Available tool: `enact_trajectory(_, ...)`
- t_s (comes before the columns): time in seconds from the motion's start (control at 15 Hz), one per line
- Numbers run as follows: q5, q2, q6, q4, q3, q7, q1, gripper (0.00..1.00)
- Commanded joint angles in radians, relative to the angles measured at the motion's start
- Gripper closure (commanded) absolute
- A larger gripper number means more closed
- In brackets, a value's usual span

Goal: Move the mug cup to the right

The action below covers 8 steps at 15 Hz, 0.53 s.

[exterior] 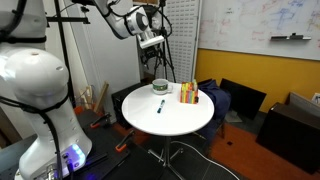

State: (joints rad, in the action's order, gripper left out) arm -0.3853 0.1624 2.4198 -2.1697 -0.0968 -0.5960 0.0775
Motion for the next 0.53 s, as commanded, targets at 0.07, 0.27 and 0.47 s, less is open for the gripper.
enact_trajectory(0.07,0.061,0.089,-0.002,0.076,-0.025,-0.185,-0.012,0.0)
enact_trajectory(0.27,0.072,0.127,-0.007,0.092,-0.028,-0.22,-0.01,0.0)
enact_trajectory(0.47,0.053,0.121,-0.002,0.067,-0.022,-0.181,-0.003,0.0)
